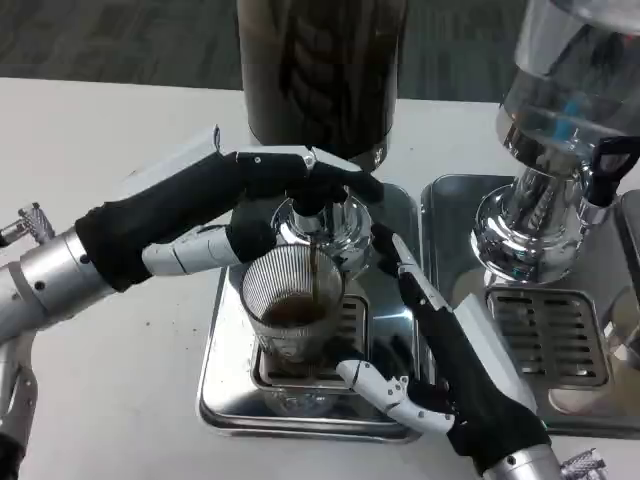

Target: Grasp the cup under the faucet to collect the drink, then remove the cup.

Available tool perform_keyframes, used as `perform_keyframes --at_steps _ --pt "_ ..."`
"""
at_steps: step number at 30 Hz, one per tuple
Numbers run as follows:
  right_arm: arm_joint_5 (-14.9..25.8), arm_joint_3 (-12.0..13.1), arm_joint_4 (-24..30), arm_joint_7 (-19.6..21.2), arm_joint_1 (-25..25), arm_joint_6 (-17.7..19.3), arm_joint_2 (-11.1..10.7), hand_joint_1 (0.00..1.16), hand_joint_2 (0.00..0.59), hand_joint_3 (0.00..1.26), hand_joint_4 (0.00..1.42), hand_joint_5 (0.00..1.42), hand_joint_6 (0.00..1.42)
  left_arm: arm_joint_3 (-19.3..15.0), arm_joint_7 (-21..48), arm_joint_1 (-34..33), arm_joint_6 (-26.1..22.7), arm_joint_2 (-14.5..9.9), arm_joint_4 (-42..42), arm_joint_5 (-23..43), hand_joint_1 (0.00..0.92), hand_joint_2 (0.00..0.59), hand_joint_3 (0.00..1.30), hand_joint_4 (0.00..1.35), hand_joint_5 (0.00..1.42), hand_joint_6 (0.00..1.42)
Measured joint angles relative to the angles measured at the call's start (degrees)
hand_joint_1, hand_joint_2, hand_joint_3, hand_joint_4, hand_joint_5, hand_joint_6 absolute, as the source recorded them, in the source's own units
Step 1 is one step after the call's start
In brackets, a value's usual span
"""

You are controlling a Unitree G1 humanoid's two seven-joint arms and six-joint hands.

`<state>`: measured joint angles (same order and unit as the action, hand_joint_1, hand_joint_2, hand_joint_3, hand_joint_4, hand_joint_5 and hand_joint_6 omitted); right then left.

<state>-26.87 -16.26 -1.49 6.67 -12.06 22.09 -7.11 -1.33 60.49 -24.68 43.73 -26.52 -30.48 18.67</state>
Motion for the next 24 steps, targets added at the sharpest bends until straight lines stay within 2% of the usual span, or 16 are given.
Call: perform_keyframes --at_steps 9,24 --pt "0.17 -0.85 -1.40 -0.04 1.72 -0.28 0.33 0.44 0.233 0.01 0.03 0.07 0.05 -0.27 -1.06 0.50 -0.14 -0.02 0.42 0.00 0.000 0.113 0.38 0.28 0.20 0.30" --pt "1.03 -1.95 -3.78 -0.04 4.21 -0.30 0.87 0.43 0.241 0.01 0.03 0.08 0.05 -5.72 -6.55 2.72 0.29 -0.01 0.71 0.11 0.000 0.120 0.38 0.28 0.20 0.31"
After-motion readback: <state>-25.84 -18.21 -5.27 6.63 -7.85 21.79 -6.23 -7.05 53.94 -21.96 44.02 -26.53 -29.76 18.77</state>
